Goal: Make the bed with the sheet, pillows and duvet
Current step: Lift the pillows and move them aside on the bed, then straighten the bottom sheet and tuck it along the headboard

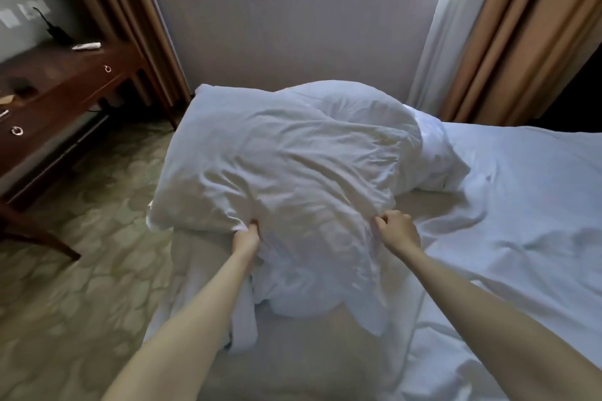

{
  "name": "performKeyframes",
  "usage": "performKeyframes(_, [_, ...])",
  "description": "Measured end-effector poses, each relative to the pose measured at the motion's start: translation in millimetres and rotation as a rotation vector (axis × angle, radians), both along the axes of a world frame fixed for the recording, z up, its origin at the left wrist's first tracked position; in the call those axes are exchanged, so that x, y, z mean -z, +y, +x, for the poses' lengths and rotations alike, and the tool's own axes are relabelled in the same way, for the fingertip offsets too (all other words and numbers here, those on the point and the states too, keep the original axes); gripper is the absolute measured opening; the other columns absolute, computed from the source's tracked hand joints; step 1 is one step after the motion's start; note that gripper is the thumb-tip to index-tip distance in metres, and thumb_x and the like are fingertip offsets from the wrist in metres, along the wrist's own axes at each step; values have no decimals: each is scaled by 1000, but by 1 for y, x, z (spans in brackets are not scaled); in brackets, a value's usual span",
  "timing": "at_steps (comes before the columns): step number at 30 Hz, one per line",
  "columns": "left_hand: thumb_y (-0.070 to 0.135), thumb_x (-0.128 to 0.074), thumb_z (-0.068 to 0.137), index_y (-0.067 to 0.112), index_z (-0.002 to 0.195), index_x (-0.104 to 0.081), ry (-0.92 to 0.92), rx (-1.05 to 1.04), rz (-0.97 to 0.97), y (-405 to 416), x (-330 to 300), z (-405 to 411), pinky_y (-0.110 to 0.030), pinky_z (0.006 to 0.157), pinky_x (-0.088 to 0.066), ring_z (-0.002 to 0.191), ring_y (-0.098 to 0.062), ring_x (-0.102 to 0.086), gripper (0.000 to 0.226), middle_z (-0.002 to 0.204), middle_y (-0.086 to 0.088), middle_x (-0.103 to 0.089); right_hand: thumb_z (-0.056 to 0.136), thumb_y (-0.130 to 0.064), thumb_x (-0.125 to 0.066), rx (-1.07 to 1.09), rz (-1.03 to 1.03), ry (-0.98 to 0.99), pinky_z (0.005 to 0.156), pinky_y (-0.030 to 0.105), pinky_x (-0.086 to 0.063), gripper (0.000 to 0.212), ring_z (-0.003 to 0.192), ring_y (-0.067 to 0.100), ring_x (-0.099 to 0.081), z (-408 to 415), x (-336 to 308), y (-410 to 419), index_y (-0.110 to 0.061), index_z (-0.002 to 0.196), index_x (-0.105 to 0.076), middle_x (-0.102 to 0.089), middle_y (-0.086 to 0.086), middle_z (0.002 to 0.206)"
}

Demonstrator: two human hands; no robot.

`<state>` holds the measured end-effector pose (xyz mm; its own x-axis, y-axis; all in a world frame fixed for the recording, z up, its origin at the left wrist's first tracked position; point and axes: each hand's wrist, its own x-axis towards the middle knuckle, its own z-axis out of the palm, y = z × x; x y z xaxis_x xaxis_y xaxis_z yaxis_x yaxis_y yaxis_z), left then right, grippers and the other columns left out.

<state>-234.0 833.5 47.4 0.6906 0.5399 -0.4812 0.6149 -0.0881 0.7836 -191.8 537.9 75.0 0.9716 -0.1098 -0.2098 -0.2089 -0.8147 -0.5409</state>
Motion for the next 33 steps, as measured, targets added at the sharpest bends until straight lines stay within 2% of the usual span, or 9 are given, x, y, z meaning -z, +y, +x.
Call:
performKeyframes(2, [31, -34, 100, -9, 128, -48, 174, 225, 181, 1, -12, -5, -46, 94, -47, 113, -43, -56, 51, 126, -29, -56, 92, -22, -49, 1, -7, -22, 62, 32, -36, 25, 73, 31, -53, 1, -2, 1, -8, 72, -56, -62, 18, 83])
performKeyframes(5, [26, -31, 99, -2, 117, -59, 415, 623, 599, -2, -48, -10, -35, 87, -49, 100, -32, -64, 44, 108, -16, -66, 90, -18, -49, 3, 33, -82, 62, 32, -37, 24, 76, 34, -57, 2, -6, 5, -5, 73, -59, -62, 17, 79])
performKeyframes(6, [25, -33, 98, 2, 115, -61, 421, 681, 702, -5, -60, -7, -36, 88, -48, 101, -31, -63, 40, 108, -12, -66, 90, -17, -49, 3, 59, -113, 62, 33, -38, 23, 77, 34, -58, 3, -8, 5, -5, 75, -60, -63, 17, 80])
performKeyframes(8, [25, -37, 96, 7, 103, -63, 288, 699, 802, -13, -77, 3, -39, 87, -48, 101, -32, -62, 32, 109, -12, -66, 89, -16, -51, 8, 125, -173, 63, 35, -41, 21, 76, 34, -57, 3, -12, 4, -4, 76, -62, -64, 15, 79])
performKeyframes(10, [25, -39, 93, 7, 85, -64, 93, 677, 765, -29, -87, 12, -38, 80, -51, 89, -31, -64, 31, 95, -10, -70, 88, -14, -53, 4, 181, -218, 65, 37, -45, 19, 75, 31, -58, 1, -19, 0, -4, 77, -64, -65, 12, 76])
performKeyframes(14, [20, -43, 92, 4, 78, -64, -128, 697, 611, -73, -93, 15, -37, 69, -53, 73, -27, -66, 30, 75, -7, -69, 87, -14, -55, 5, 242, -269, 68, 38, -49, 17, 73, 28, -60, -7, -35, -19, -8, 76, -66, -66, 7, 70])
performKeyframes(19, [20, -44, 91, 11, 74, -62, -202, 774, 459, -135, -83, 10, -39, 71, -55, 64, -18, -65, 27, 65, 3, -67, 88, -15, -57, 71, 312, -334, 66, 39, -49, 16, 69, 24, -60, -28, -51, -70, -11, 74, -65, -64, 2, 67])
performKeyframes(24, [11, -47, 90, 14, 63, -62, -293, 701, 254, -214, -78, -5, -40, 64, -54, 54, -18, -61, 31, 58, -3, -65, 88, -11, -57, 158, 343, -351, 70, 38, -51, 14, 70, 25, -63, -61, -51, -151, -9, 78, -66, -63, 1, 64])
performKeyframes(33, [1, -45, 91, 6, 70, -63, -338, 531, -42, -394, -58, -77, -16, 47, -41, 44, -8, -54, 28, 57, -6, -61, 90, -7, -56, 263, 394, -288, 68, 34, -54, 13, 65, 18, -62, -142, -25, -313, -8, 82, -66, -61, 0, 62])
